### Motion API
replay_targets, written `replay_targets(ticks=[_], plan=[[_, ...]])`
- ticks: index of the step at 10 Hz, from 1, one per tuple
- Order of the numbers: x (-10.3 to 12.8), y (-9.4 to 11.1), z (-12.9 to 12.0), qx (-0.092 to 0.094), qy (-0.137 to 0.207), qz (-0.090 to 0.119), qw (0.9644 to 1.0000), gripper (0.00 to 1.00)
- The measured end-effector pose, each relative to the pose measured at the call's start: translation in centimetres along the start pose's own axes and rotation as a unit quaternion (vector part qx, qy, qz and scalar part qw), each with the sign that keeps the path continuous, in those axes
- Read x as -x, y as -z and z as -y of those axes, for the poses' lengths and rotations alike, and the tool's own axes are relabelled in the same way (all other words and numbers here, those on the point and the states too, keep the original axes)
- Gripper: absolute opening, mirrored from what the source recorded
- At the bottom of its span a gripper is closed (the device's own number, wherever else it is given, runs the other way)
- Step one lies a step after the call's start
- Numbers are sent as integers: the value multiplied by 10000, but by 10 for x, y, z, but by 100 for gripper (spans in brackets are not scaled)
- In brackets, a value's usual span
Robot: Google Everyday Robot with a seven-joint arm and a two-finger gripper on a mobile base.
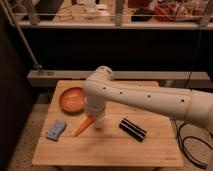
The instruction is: Place the pepper in the ceramic cup
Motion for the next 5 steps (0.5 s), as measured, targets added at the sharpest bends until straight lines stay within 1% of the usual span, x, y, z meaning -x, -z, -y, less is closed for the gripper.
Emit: replay_targets(ticks=[5], plan=[[-11, -1, -2, 8, -44, -10, 10000, 1]])
